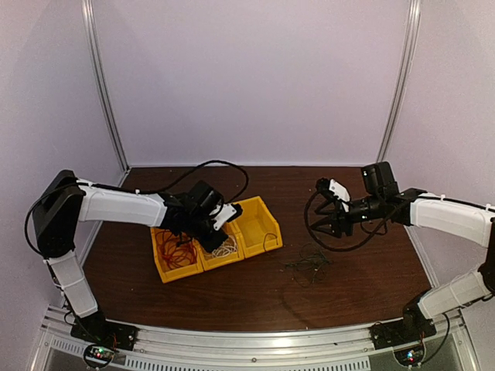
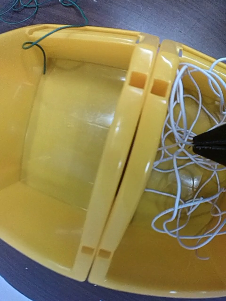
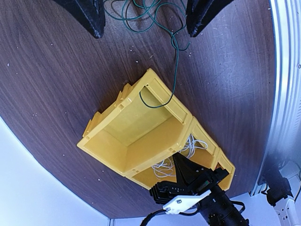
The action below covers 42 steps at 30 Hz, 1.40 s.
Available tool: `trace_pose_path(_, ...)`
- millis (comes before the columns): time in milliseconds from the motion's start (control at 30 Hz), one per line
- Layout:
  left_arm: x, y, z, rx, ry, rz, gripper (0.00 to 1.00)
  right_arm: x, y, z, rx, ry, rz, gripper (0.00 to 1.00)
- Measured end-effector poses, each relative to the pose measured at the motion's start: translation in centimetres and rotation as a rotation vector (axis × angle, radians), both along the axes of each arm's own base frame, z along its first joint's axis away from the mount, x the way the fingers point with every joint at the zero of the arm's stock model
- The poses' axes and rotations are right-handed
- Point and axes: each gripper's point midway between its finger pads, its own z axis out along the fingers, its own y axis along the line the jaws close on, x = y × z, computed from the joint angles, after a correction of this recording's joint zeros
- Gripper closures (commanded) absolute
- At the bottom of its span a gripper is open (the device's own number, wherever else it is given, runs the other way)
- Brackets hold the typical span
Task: Untangle the cables
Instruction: Adjust the untangled cable in the bin.
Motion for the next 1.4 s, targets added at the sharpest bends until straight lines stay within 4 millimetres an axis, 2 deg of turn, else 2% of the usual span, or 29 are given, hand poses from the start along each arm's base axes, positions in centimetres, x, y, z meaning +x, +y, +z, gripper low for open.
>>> trace_pose_path(133,-0.8,0.8,-1.3,0.001,0.032,0.031,1.00,0.0,0.0,-0.3,-0.004,0.007,0.000,0.41)
trace_pose_path(333,-0.5,0.8,-1.0,-0.025,0.024,0.074,1.00,0.0,0.0,-0.6,-0.010,0.020,0.001,0.40)
trace_pose_path(400,-0.3,0.7,-0.7,-0.030,0.022,0.081,0.95,-0.1,0.0,-0.7,-0.011,0.023,0.001,0.40)
trace_pose_path(467,0.0,0.5,-0.1,-0.034,0.019,0.088,0.83,-0.1,-0.1,-0.8,-0.013,0.025,0.000,0.40)
trace_pose_path(533,0.4,0.3,0.9,-0.041,0.002,0.092,0.72,0.0,-0.2,-0.8,-0.020,0.027,-0.005,0.40)
trace_pose_path(667,1.3,0.3,4.0,-0.047,-0.047,0.112,0.61,0.3,-0.5,-0.7,-0.040,0.030,-0.022,0.39)
trace_pose_path(800,1.6,1.1,6.8,-0.036,-0.103,0.121,0.57,1.1,-0.7,-0.2,-0.057,0.031,-0.028,0.40)
trace_pose_path(1000,1.6,2.1,9.3,-0.015,-0.155,0.120,0.56,1.1,-0.4,-0.7,-0.096,0.069,-0.001,0.42)
trace_pose_path(1067,1.9,2.0,10.6,-0.034,-0.185,0.121,0.49,1.0,0.0,-0.7,-0.108,0.073,0.015,0.42)
trace_pose_path(1133,2.6,1.7,12.4,-0.076,-0.246,0.129,0.37,0.7,0.9,-0.8,-0.130,0.072,0.048,0.43)
trace_pose_path(1167,3.1,1.6,13.6,-0.105,-0.289,0.136,0.34,0.4,1.7,-0.9,-0.143,0.074,0.070,0.43)
trace_pose_path(1233,3.9,1.5,16.0,-0.179,-0.374,0.164,0.33,-0.2,3.2,-1.5,-0.170,0.078,0.118,0.45)
trace_pose_path(1300,4.7,2.3,17.5,-0.255,-0.414,0.201,0.32,-1.0,4.9,-2.8,-0.206,0.106,0.170,0.47)
trace_pose_path(1400,6.3,4.7,18.3,-0.347,-0.425,0.273,0.31,-2.2,6.5,-5.2,-0.255,0.164,0.226,0.48)
